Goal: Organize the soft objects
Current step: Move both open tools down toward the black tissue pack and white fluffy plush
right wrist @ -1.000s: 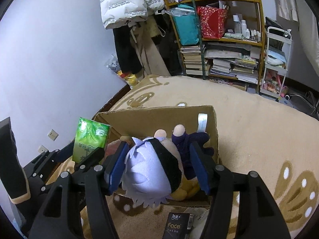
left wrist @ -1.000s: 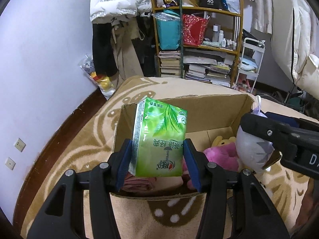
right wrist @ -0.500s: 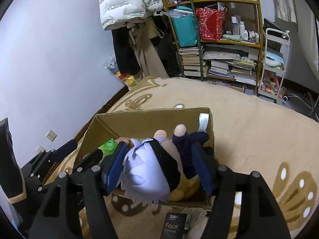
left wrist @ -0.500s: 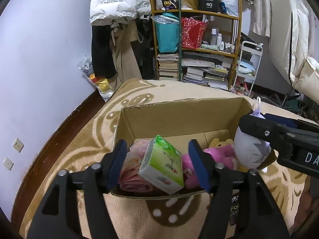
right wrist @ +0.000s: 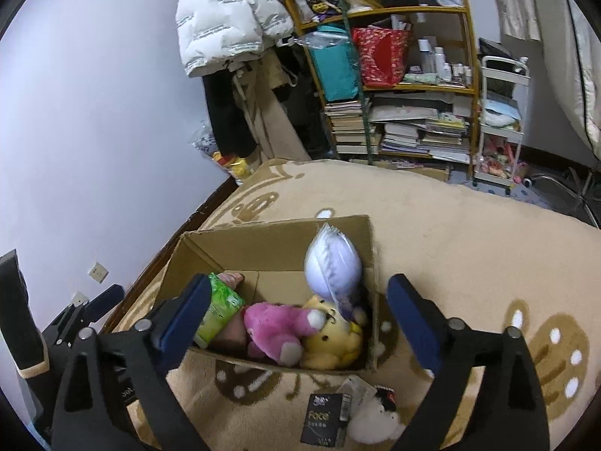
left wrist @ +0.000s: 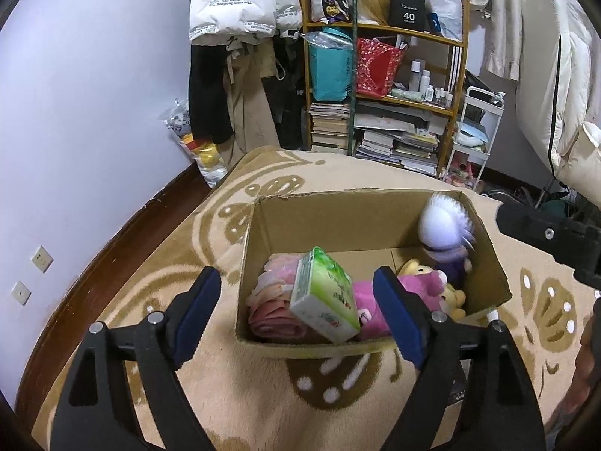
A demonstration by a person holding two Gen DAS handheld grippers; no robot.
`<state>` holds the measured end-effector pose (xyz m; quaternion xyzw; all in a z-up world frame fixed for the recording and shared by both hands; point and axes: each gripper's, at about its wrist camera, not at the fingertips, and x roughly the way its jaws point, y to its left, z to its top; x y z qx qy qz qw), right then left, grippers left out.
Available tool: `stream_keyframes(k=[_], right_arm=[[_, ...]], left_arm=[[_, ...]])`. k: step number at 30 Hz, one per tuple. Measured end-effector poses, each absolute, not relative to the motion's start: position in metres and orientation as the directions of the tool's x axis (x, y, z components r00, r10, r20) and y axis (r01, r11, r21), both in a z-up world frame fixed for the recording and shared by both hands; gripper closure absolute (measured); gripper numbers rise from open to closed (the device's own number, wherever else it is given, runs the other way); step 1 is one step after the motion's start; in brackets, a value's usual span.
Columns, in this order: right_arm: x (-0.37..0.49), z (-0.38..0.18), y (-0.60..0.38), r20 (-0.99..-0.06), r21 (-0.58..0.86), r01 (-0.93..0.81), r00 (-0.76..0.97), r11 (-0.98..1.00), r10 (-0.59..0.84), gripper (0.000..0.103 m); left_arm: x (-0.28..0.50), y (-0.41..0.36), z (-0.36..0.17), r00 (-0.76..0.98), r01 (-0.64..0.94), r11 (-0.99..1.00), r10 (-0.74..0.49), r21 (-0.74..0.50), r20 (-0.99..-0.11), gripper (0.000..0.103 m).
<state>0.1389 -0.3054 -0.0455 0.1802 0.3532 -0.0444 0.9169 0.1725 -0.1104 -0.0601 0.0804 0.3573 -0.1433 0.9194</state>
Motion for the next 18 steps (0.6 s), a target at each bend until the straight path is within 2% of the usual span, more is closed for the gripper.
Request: stream_keyframes(k=[3, 18], right_arm=[[0.133, -0.044, -0.306, -0.678, 0.296, 0.218, 0.734, 0.93, 0.045, 0.002], [0.082, -0.046, -0.31, -0.71, 0.337, 0.297, 0.703, 0.893, 0.034, 0.0]], left_arm=[[0.166, -0.109, -0.057, 0.699, 0.322, 0.946, -0.21, 0.038, -0.684, 0.011], [0.125, -0.117, -0.054, 0.671, 0.371, 0.925, -0.206, 0.083, -0.712, 0.007]])
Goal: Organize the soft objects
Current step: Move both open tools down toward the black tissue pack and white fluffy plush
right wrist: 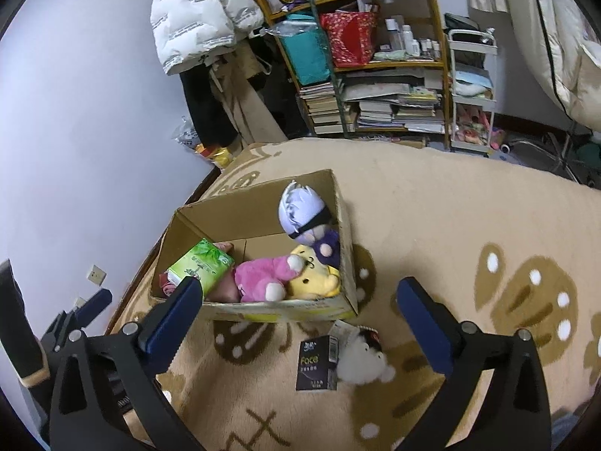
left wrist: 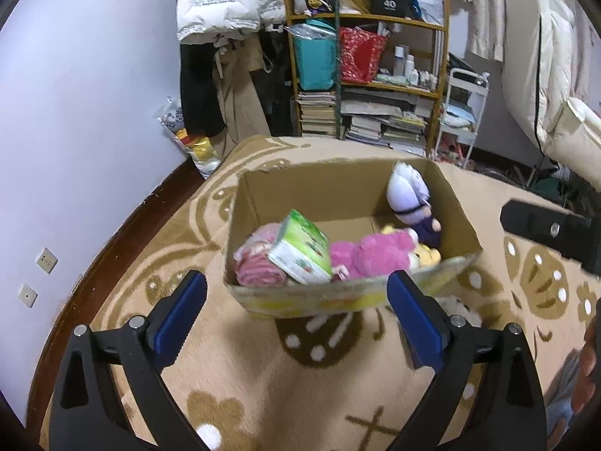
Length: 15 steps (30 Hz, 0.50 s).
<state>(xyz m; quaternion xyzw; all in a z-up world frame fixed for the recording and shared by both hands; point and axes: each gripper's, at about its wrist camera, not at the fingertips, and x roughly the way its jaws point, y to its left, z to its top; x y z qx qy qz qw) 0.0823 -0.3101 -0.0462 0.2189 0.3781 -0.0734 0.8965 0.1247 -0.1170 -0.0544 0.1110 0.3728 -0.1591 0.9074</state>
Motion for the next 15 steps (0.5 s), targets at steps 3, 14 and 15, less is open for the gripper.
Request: stream_keyframes(k=[3, 14, 15], right_arm=[[0.072, -0.047, -0.315, -0.717, 0.345, 0.318, 0.697, 0.883, 0.029, 0.0], [0.063, -0.071, -0.335, -0.801, 0.325, 0.4, 0.598, 0.857, 0.025, 0.0], [0.063, -0.074, -0.337, -0.81, 0.324, 0.407, 0.586, 0.854, 0.028, 0.0]], left_arm=[[0.118, -0.122, -0.058, 0.659, 0.388, 0.918, -0.211, 0.086, -0.722, 0.007], [0.11, -0.139, -0.082, 0.606, 0.425, 0.902, -0.227, 0.069, -0.763, 0.007], [0.111, -0.14, -0.085, 0.599, 0.425, 0.903, -0.229, 0.063, -0.767, 0.007]])
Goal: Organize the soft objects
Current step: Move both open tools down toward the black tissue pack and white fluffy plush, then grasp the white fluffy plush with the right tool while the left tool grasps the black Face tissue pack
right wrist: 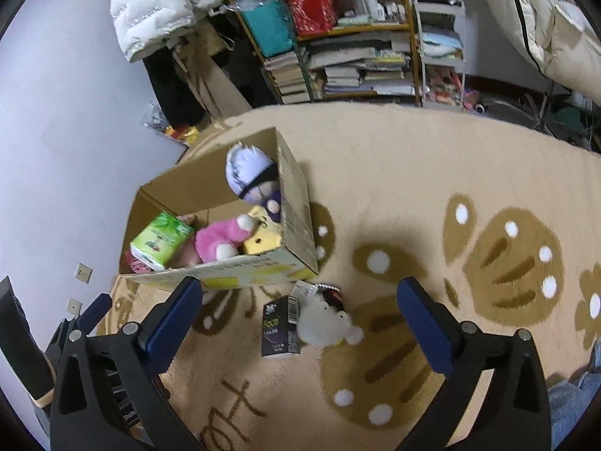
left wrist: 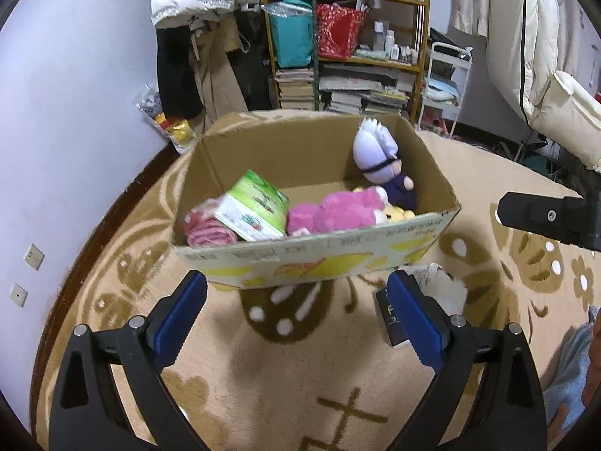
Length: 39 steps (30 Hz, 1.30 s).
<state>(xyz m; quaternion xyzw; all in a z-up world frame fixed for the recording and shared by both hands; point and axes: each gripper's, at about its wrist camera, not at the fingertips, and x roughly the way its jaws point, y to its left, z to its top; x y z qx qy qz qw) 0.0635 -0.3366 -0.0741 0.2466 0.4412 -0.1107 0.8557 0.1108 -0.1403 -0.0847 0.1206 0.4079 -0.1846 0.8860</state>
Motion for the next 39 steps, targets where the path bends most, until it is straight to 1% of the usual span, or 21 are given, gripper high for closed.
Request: stream_keyframes(k=[7, 12, 27, 38, 39], right_arm=[[0.069, -0.092, -0.333, -0.833, 0.34, 0.425, 0.55, 0.839, 0.06, 0.0], [0.074, -0.112, -0.331, -0.852, 0.362, 0.451, 0.515, 0.816, 0.093, 0.0], [0.086, -0.138, -0.345, -0.871, 0.398, 0.507, 0.471, 0.764, 0.142, 0.0], [0.084, -0.158, -0.351, -0.9, 0.383, 0.556, 0.406, 0.737, 0.161, 0.0], [0.084, -0.159, -0.352, -0.897, 0.391, 0.558, 0.409, 0.732, 0.167, 0.003]], left_arm=[[0.116, -0.148, -0.097, 0.582, 0.425, 0.905, -0.252, 0.025, -0.773, 0.007], [0.124, -0.152, -0.111, 0.54, 0.428, 0.904, -0.271, -0.018, -0.797, 0.007], [0.137, -0.164, -0.136, 0.492, 0.447, 0.894, -0.267, -0.023, -0.829, 0.007], [0.134, -0.179, -0.144, 0.459, 0.487, 0.873, -0.292, -0.038, -0.839, 0.007], [0.133, -0.18, -0.145, 0.458, 0.49, 0.871, -0.293, -0.036, -0.839, 0.007]])
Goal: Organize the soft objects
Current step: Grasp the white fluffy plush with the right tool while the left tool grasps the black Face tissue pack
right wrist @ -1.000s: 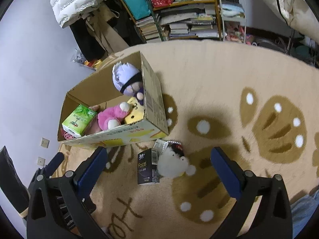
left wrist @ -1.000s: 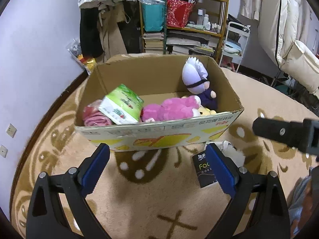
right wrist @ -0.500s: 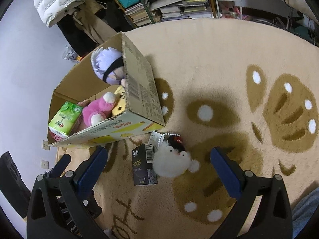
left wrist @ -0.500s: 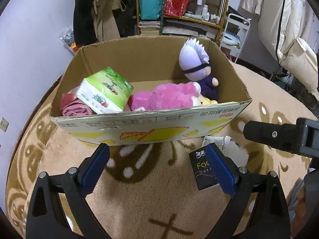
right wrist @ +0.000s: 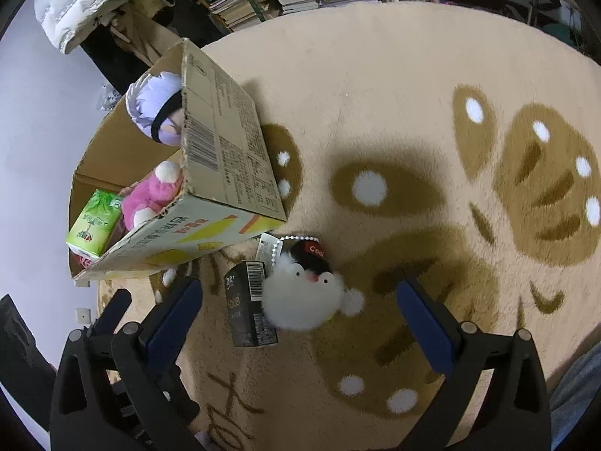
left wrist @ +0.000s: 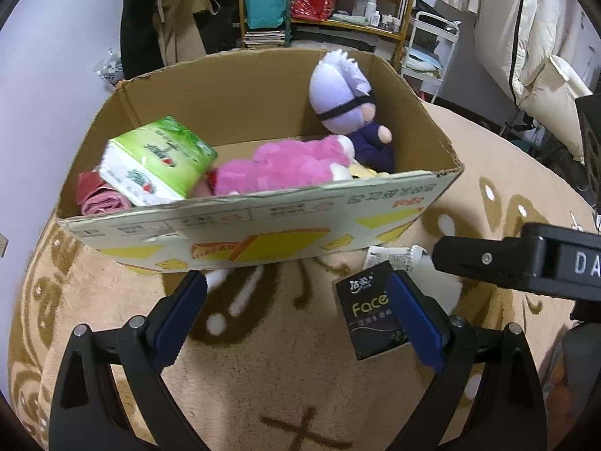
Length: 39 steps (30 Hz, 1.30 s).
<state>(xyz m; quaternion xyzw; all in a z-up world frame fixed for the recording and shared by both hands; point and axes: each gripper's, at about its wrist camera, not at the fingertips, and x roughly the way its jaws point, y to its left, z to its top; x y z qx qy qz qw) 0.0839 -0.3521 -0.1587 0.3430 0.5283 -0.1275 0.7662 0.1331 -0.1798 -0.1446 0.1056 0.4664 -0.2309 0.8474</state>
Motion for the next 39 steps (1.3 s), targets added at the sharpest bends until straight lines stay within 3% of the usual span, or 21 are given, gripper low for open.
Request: stream_keyframes(k=[4, 6, 11, 15, 20, 35, 39], right_arm=[[0.083, -0.166, -0.356, -0.896, 0.412, 0.571, 0.396, 0.71, 0.201, 0.012], [0.084, -0.169, -0.356, -0.9, 0.408, 0.578, 0.386, 0.707, 0.203, 0.024], [0.085, -0.173, -0.357, -0.9, 0.414, 0.582, 0.375, 0.7, 0.221, 0.03], [0.089, -0.176, -0.357, -0.9, 0.422, 0.583, 0.364, 0.694, 0.242, 0.048], [0.091, -0.182, -0.353, -0.903, 0.419, 0.573, 0.34, 0.704, 0.262, 0.059], [0.094, -0.199, -0.357, -0.906, 0.419, 0.597, 0.315, 0.684, 0.281, 0.06], [0.096, -0.204, -0.354, -0.9, 0.435, 0.597, 0.315, 0.674, 0.302, 0.06]], left_arm=[[0.132, -0.185, -0.148, 0.447, 0.503, 0.863, -0.3, -0.041, -0.843, 0.007], [0.131, -0.187, -0.15, 0.436, 0.51, 0.859, -0.307, -0.049, -0.846, 0.007], [0.127, -0.193, -0.154, 0.42, 0.532, 0.845, -0.318, -0.053, -0.85, 0.007], [0.124, -0.198, -0.161, 0.405, 0.544, 0.837, -0.316, -0.051, -0.858, 0.007], [0.122, -0.204, -0.168, 0.395, 0.567, 0.822, -0.323, -0.049, -0.86, 0.007], [0.126, -0.219, -0.196, 0.33, 0.571, 0.819, -0.288, -0.052, -0.899, 0.007], [0.127, -0.218, -0.2, 0.319, 0.558, 0.828, -0.278, -0.057, -0.906, 0.016]])
